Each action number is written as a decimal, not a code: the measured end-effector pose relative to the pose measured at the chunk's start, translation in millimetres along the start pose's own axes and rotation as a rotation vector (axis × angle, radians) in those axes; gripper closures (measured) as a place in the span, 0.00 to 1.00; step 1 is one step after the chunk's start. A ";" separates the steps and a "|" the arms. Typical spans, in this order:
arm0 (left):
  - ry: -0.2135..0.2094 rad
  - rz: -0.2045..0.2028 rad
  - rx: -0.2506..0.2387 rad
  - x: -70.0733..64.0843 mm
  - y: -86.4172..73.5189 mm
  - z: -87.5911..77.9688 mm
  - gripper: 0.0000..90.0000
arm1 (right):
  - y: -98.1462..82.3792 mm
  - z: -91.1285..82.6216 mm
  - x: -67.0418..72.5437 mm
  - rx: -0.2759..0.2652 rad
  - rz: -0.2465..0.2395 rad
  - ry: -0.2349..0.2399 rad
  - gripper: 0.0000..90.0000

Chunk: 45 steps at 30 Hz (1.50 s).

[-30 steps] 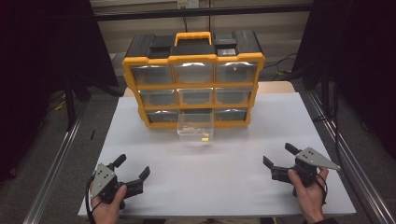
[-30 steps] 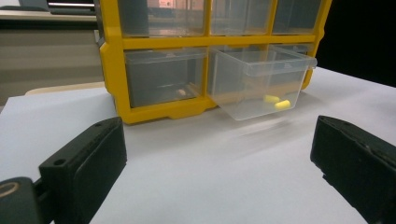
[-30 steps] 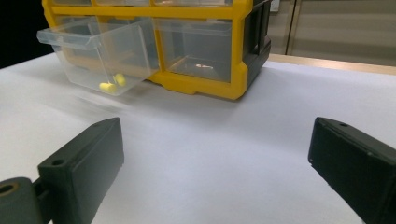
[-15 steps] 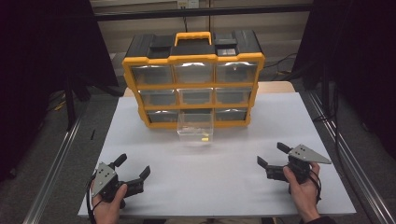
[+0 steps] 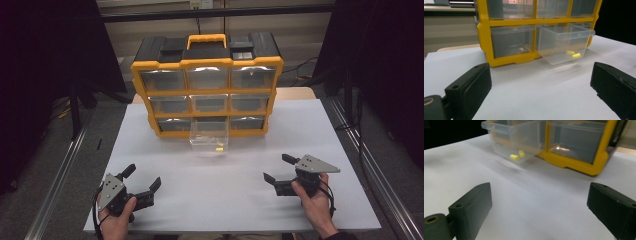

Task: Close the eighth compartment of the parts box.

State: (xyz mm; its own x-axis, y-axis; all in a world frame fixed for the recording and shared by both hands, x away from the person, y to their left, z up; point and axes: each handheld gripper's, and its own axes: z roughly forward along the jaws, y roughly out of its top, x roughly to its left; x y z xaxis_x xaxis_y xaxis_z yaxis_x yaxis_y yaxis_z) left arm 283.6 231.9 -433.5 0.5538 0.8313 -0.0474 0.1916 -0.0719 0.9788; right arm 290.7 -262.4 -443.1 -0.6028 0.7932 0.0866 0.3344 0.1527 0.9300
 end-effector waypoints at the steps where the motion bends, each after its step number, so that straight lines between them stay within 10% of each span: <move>1: 0.002 0.005 0.002 0.1 0.1 -0.1 0.04 | 0.5 1.7 1.4 -0.001 0.003 0.015 0.05; 11: -0.009 0.005 0.003 -0.1 0.1 1.2 0.04 | 11.7 23.8 22.3 -0.041 -0.038 0.145 0.03; 45: -0.005 0.005 -0.008 0.5 1.6 -0.6 0.04 | 38.3 85.1 53.5 -0.017 -0.085 0.291 0.24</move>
State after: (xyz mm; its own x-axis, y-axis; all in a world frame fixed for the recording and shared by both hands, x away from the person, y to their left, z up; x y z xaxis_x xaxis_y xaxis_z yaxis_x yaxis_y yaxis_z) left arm 283.7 232.6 -431.8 0.5588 0.8282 -0.0439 0.1827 -0.0713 0.9806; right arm 332.9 -163.9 -433.3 -0.8114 0.5751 0.1044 0.2628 0.1994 0.9440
